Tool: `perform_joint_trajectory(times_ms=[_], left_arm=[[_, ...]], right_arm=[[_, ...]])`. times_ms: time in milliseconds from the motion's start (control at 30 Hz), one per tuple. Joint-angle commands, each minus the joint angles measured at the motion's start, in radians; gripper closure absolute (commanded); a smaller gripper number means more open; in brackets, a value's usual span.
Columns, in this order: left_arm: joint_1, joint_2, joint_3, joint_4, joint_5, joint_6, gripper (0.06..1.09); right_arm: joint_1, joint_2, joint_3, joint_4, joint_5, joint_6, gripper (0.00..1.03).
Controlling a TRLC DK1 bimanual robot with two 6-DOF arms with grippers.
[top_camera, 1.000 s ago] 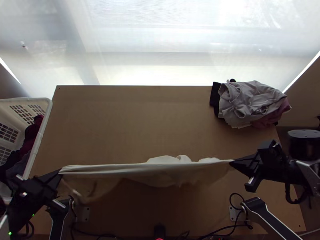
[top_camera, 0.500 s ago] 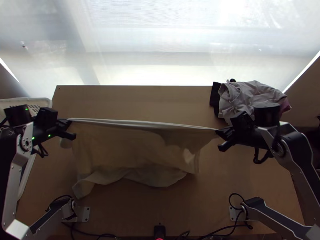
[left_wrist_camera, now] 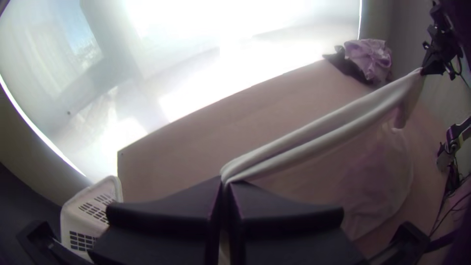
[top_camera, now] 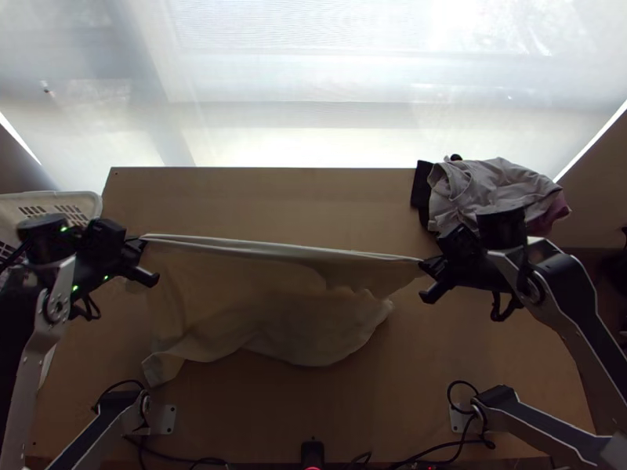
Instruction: Fold the t-shirt
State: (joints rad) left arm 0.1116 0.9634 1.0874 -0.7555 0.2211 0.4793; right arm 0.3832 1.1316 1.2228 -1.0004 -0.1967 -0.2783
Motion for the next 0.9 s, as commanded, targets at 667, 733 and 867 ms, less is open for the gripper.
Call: perform_joint_trajectory(times_ms=[667,733,867], left_arm=[[-0.072,-0.394,0.388,-0.117,0.208,-0.327,1.04],[-0.072,-0.393,0.424,-0.125,0.21,-0.344,1.04],[-0.062,-0.413,0.447,-0.123,0.231,-0.375,1.04]], right_arm=[[-0.127,-0.579,0.107,-0.066,-0.007,0.054,1.0],[-0.141,-0.578,0.164,-0.075,-0.012,0.062,1.0],[-0.193,-0.575,0.239,-0.09,-0.072,0.085,1.0]])
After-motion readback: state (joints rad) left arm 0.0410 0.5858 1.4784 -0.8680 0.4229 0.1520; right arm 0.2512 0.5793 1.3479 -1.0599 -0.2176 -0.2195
